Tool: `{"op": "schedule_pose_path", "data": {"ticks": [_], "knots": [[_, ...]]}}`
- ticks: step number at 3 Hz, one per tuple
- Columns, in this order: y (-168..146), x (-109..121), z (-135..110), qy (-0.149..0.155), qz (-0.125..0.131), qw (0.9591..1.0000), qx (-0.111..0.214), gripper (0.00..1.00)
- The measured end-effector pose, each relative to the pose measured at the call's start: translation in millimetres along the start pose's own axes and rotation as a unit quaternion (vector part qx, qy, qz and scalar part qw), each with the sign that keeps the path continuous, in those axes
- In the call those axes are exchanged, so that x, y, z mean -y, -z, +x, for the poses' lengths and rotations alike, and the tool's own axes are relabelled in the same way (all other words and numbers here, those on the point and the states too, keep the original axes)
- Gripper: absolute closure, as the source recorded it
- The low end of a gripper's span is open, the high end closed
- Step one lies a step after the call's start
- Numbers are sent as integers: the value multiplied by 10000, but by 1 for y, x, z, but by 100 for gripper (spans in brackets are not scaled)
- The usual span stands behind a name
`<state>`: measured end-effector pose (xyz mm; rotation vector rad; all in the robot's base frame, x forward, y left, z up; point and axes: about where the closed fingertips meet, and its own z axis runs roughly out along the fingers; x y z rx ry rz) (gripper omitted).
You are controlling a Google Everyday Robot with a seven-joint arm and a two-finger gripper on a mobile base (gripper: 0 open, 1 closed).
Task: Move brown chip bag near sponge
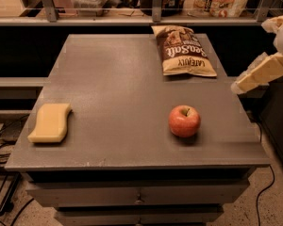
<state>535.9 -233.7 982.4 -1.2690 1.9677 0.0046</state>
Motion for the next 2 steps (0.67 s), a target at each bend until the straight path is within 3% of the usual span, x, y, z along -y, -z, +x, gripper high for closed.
{"op": "schedule_pose_path", "data": {"ticks": [1,2], "knots": [[0,0,0,3,-4,10000,-2,0],[-21,0,-4,-181,-11,9998,-19,0]]}}
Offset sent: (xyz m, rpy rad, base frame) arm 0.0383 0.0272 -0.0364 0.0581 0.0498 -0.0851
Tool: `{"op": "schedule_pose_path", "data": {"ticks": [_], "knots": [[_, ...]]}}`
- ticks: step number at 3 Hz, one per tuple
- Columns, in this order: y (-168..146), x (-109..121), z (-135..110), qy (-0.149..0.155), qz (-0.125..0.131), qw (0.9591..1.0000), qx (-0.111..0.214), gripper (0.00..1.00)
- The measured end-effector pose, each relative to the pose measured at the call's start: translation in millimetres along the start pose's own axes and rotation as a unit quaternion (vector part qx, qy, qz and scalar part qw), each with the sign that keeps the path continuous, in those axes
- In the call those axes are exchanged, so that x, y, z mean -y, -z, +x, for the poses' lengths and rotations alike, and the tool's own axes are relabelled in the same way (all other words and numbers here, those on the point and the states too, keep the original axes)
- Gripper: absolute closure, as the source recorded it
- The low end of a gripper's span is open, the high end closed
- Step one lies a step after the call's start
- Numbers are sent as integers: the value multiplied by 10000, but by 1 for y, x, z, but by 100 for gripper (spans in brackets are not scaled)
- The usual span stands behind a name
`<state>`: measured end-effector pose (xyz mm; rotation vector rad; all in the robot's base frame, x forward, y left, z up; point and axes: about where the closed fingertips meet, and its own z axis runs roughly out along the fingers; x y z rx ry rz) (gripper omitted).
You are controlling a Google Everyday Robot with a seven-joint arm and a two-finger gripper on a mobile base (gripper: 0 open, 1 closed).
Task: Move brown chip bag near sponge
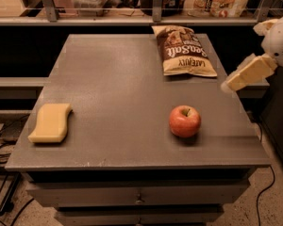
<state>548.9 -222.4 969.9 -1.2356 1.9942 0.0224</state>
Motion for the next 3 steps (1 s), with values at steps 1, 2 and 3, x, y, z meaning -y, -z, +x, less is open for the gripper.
{"op": "schedule_pose_path", "data": {"ticks": [1,2,3], "knots": [[-39,5,-10,-466,-19,9987,194,0],[-81,13,-22,-969,-69,9942,454,0],[-123,26,-37,-1352,-61,9883,707,0]]}}
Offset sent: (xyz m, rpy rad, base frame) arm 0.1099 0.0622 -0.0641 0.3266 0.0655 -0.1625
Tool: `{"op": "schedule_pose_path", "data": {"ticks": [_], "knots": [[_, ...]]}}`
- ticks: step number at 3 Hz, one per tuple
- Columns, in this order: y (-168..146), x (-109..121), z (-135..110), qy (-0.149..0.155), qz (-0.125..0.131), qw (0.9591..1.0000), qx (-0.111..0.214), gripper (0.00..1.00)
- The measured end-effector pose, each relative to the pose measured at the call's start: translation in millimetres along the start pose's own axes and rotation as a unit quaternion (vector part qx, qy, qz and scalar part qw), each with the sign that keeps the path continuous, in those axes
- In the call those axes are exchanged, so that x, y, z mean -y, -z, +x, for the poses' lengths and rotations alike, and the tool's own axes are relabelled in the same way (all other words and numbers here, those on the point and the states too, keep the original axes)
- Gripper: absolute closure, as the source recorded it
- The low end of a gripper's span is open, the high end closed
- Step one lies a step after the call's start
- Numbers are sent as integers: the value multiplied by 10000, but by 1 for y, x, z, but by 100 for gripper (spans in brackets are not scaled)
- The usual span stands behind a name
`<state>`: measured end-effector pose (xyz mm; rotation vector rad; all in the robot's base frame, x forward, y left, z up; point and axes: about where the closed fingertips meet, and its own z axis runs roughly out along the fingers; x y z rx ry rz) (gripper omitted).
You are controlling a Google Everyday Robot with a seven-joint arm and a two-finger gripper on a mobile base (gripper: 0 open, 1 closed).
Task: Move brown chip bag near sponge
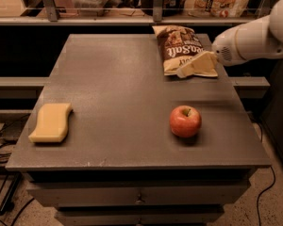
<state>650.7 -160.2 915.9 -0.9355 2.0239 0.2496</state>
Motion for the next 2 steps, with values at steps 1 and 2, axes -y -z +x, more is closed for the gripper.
{"op": "schedule_pose_path", "data": {"ticks": [1,2], "knots": [[-39,14,-5,-328,53,9992,217,0],[-73,27,-6,-515,44,9980,352,0]]}}
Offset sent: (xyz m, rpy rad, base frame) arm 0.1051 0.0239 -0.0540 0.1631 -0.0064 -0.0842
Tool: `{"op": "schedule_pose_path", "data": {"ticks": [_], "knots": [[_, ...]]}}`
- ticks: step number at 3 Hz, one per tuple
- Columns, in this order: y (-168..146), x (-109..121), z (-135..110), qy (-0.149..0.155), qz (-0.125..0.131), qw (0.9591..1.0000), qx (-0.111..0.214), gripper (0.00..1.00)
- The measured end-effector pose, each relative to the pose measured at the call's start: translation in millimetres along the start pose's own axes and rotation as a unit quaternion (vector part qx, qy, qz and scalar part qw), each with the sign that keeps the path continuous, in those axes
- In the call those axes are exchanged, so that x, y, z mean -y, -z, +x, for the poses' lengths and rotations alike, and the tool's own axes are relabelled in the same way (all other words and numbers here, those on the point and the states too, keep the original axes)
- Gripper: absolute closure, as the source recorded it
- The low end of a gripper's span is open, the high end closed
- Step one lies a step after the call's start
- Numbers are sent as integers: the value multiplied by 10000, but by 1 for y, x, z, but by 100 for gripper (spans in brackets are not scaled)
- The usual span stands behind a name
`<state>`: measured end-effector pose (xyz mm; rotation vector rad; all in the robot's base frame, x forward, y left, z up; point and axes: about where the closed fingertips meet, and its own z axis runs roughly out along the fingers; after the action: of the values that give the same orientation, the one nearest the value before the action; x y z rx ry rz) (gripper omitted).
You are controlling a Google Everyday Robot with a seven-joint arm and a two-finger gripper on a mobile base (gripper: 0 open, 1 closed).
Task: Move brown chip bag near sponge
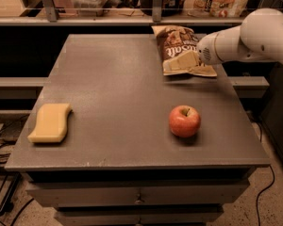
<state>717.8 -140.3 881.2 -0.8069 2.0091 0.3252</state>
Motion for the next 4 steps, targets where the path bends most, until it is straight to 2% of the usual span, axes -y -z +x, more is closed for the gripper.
{"op": "schedule_pose_path", "data": {"ticks": [1,2,3,4], "knots": [[-20,13,2,-163,-53,9998,74,10],[-31,24,9,-290,-114,9995,46,27],[-29,26,3,-201,-158,9996,131,51],[-16,18,-16,92,-187,9994,281,75]]}}
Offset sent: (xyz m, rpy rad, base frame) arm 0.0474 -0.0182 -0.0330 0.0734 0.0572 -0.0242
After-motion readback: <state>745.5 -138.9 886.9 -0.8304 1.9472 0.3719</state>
